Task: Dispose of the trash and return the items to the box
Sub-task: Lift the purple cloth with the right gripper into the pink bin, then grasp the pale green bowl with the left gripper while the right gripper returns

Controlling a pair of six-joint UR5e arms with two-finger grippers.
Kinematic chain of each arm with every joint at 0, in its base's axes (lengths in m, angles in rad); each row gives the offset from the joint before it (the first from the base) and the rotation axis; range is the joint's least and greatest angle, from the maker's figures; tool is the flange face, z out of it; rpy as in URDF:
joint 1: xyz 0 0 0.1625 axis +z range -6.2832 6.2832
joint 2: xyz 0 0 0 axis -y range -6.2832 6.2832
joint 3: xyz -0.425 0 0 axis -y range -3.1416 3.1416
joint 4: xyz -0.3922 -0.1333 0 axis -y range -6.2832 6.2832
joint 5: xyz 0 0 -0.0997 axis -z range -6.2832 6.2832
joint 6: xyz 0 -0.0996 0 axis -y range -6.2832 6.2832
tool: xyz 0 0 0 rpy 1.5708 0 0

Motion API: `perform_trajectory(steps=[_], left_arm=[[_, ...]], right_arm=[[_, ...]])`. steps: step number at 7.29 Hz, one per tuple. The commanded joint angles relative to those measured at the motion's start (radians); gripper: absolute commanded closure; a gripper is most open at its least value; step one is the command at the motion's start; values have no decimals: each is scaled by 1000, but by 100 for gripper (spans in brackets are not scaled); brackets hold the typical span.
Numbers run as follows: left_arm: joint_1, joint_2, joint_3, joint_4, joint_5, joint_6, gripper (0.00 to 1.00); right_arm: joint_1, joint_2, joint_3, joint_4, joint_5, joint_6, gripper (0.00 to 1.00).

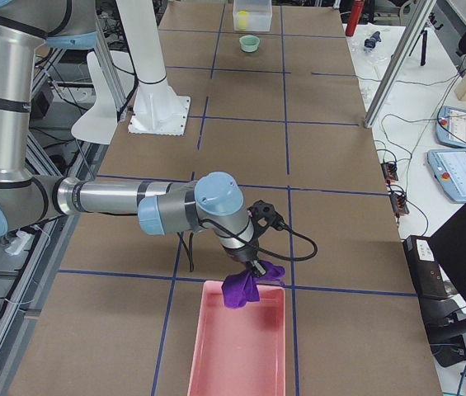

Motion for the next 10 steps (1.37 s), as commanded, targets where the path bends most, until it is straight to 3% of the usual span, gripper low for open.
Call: perform_trajectory(steps=[1, 3, 5, 6, 7, 8, 10], left_arm=[[68, -32, 9, -4, 42, -67, 0], [72, -32, 6, -5, 42, -99, 0], [76, -7, 8, -7, 44, -99, 0], [85, 72, 9, -65, 44, -99, 0], [125, 176, 17, -216, 57, -169, 0], [232, 256, 43, -398, 162, -355, 0], [379, 280, 220, -716, 244, -554, 6]], right_arm=[[88, 7, -108, -47, -18, -104, 1], [-55, 1, 17, 15, 101, 476, 0], [-259, -6, 65, 196, 102, 800, 0], [-379, -2, 102, 265, 85, 999, 0], [-507, 4, 160, 299, 6, 1171, 0], [-600, 7, 230, 301, -31, 1282, 0], [-648, 8, 260, 301, -49, 1314, 0]])
